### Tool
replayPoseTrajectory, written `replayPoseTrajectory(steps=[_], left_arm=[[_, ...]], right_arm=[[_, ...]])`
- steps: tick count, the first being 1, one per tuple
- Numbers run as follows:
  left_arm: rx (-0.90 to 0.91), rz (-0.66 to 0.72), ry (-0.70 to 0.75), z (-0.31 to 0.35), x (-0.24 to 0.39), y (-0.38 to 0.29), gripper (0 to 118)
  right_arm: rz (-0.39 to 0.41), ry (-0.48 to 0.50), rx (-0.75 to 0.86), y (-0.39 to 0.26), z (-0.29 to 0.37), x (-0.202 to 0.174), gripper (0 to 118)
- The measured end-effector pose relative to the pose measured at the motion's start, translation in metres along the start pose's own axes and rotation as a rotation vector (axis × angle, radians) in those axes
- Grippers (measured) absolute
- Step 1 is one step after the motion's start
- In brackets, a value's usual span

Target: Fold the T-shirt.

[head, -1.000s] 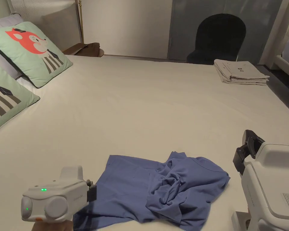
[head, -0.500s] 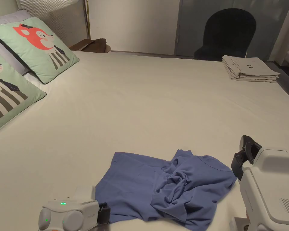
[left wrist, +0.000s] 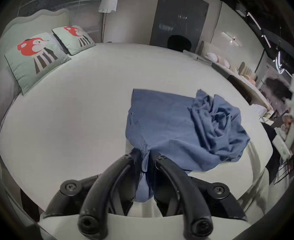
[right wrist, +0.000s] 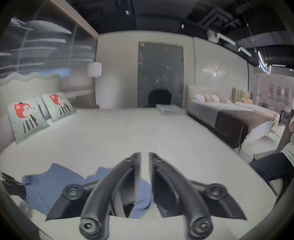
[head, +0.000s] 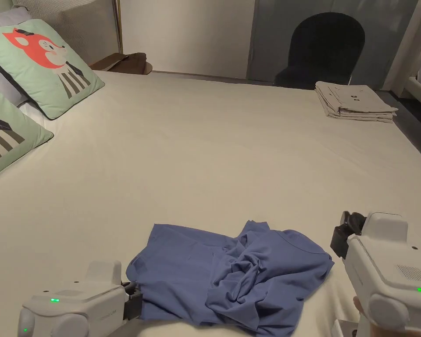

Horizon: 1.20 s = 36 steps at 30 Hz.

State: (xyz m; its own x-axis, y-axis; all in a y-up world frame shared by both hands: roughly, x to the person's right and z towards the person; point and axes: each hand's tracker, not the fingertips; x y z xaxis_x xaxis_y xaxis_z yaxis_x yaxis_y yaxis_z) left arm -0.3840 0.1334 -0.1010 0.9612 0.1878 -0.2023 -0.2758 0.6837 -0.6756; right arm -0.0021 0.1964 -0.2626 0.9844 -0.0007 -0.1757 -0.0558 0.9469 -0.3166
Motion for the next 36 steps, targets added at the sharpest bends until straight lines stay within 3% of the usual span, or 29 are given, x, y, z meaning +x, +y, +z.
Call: replayPoseTrajectory(steps=[2,3,6,11,13,16,17,27,31,36], left_arm=[[0.038,0.007,-0.04,0.004,0.001,0.004,7],[0.037,0.003,-0.043,0.004,0.001,0.006,7],[0.037,-0.008,-0.054,-0.002,0.002,0.009,7],[0.026,0.008,-0.073,-0.009,0.0,0.011,7],[0.025,0.005,-0.079,-0.011,0.0,0.012,7],[0.016,0.006,-0.089,-0.015,0.0,0.014,7],[0.012,0.004,-0.091,-0.016,-0.001,0.014,7],[0.049,0.05,-0.111,-0.016,-0.002,0.03,7],[0.144,0.115,-0.139,-0.008,-0.004,0.065,7],[0.263,0.092,-0.114,0.001,-0.003,0.134,7]], right_arm=[[-0.014,0.004,-0.119,-0.002,-0.031,0.006,92],[-0.021,0.018,-0.183,-0.005,-0.049,0.009,107],[-0.043,0.057,-0.339,-0.018,-0.091,0.013,113],[-0.092,0.087,-0.544,-0.043,-0.131,0.015,112],[-0.102,0.099,-0.573,-0.049,-0.134,0.015,99],[-0.1,0.129,-0.573,-0.053,-0.132,0.011,24],[-0.062,0.131,-0.574,-0.053,-0.131,0.009,9],[-0.001,0.173,-0.295,0.008,-0.082,0.013,5],[0.026,0.169,-0.161,0.053,-0.068,0.015,5],[0.057,0.134,-0.022,0.114,-0.064,0.021,5]])
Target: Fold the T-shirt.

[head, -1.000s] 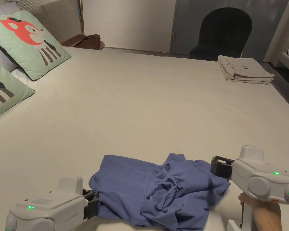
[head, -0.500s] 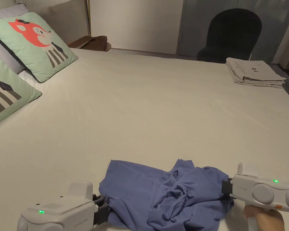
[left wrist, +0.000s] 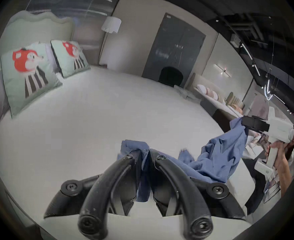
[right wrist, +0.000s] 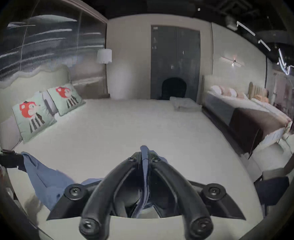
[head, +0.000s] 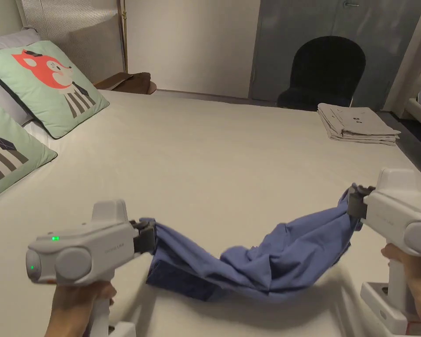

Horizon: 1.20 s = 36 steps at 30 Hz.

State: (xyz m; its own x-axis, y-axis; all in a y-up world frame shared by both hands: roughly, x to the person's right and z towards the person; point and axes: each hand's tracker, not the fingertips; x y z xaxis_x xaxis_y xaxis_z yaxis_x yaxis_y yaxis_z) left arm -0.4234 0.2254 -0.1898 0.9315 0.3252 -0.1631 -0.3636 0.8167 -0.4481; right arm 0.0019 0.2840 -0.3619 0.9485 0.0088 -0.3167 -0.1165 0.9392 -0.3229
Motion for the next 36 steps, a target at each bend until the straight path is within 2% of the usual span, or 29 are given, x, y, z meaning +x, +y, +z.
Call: replayPoseTrajectory(steps=[4,11,14,19,23,26,32,36], left_arm=[[0.078,-0.059,0.03,-0.01,0.009,0.065,7],[0.197,-0.149,0.118,-0.04,0.021,0.186,7],[0.237,-0.203,0.173,-0.057,0.028,0.228,7],[0.28,-0.227,0.222,-0.094,0.036,0.278,7],[0.33,-0.274,0.298,-0.122,0.044,0.299,7],[0.347,-0.293,0.335,-0.142,0.041,0.303,7],[0.302,-0.233,0.371,-0.177,0.008,0.279,7],[0.204,-0.23,0.392,-0.196,-0.019,0.237,7]], right_arm=[[-0.009,-0.025,0.091,0.046,-0.005,0.012,5],[0.045,-0.112,0.233,0.115,-0.023,0.018,5],[0.092,-0.154,0.295,0.138,-0.033,0.018,5],[0.217,-0.243,0.371,0.166,-0.059,0.013,5],[0.3,-0.261,0.394,0.169,-0.083,0.004,5],[0.316,-0.253,0.387,0.161,-0.103,-0.003,5],[0.32,-0.219,0.324,0.119,-0.149,-0.008,5],[0.282,-0.19,0.235,0.077,-0.165,-0.018,5]])
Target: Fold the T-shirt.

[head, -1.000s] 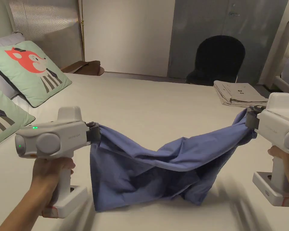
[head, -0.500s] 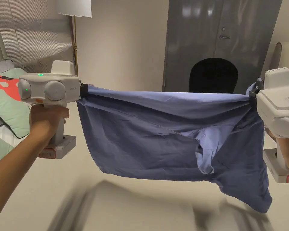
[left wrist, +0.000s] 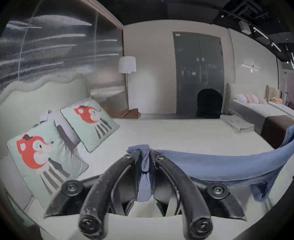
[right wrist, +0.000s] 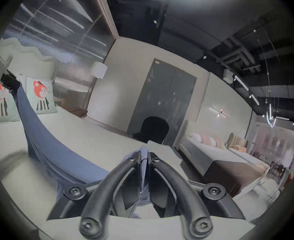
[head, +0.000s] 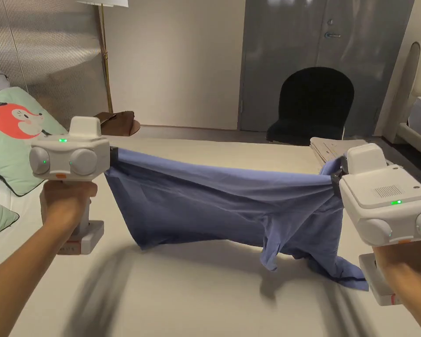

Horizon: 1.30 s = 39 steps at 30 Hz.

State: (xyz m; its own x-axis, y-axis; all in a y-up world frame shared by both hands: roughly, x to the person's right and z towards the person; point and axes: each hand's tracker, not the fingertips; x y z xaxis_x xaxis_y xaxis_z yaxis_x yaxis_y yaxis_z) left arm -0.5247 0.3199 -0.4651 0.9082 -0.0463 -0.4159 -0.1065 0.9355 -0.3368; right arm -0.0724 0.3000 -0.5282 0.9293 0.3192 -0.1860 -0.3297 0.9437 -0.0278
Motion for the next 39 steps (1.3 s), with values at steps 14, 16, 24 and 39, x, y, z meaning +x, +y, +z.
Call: replayPoseTrajectory(steps=[14,16,24,39], left_arm=[[-0.269,0.021,-0.046,0.081,-0.046,-0.187,7],[-0.284,0.028,-0.053,0.1,-0.055,-0.207,7],[-0.337,0.021,-0.063,0.189,-0.077,-0.267,7],[-0.538,-0.064,-0.079,0.277,-0.098,-0.351,7]], right_arm=[[-0.13,0.098,-0.253,-0.123,0.103,-0.03,5],[-0.145,0.105,-0.268,-0.135,0.13,-0.031,5],[-0.194,0.123,-0.311,-0.164,0.235,-0.025,5],[-0.269,0.16,-0.613,-0.235,0.352,-0.027,5]])
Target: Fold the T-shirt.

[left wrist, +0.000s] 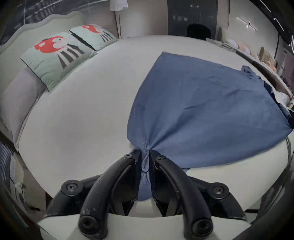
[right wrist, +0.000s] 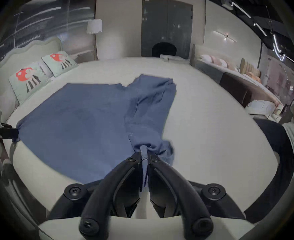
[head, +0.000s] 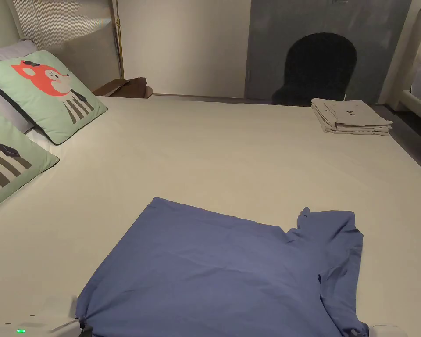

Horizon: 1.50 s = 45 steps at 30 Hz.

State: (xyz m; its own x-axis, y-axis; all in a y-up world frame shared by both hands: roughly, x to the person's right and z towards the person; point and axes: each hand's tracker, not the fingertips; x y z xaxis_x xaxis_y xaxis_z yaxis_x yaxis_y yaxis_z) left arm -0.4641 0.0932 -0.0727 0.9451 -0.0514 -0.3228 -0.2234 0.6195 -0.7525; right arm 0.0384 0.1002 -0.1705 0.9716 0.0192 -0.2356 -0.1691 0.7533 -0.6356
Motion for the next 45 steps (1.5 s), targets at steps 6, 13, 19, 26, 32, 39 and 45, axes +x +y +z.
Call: replayPoseTrajectory(steps=[6,13,19,26,32,39,45], left_arm=[[-0.019,0.018,0.009,0.004,0.005,0.001,9],[-0.028,0.077,-0.013,0.014,0.02,0.028,106],[0.221,0.103,-0.115,0.049,0.055,0.084,106],[0.538,0.115,-0.164,0.089,0.092,0.123,106],[0.737,0.108,-0.213,0.11,0.108,0.13,63],[0.742,0.053,-0.23,0.105,0.119,0.139,0],[0.631,0.0,-0.272,0.078,0.119,0.172,0]], right_arm=[[-0.018,0.024,-0.075,-0.014,-0.006,0.002,6],[-0.078,0.017,0.026,0.025,0.006,0.0,94],[-0.059,-0.013,0.252,0.08,0.03,-0.021,107],[-0.035,-0.035,0.485,0.125,0.068,-0.038,105],[0.018,-0.096,0.608,0.14,0.091,-0.044,34],[0.041,-0.089,0.675,0.147,0.095,-0.041,0],[0.036,-0.098,0.675,0.158,0.081,-0.036,0]])
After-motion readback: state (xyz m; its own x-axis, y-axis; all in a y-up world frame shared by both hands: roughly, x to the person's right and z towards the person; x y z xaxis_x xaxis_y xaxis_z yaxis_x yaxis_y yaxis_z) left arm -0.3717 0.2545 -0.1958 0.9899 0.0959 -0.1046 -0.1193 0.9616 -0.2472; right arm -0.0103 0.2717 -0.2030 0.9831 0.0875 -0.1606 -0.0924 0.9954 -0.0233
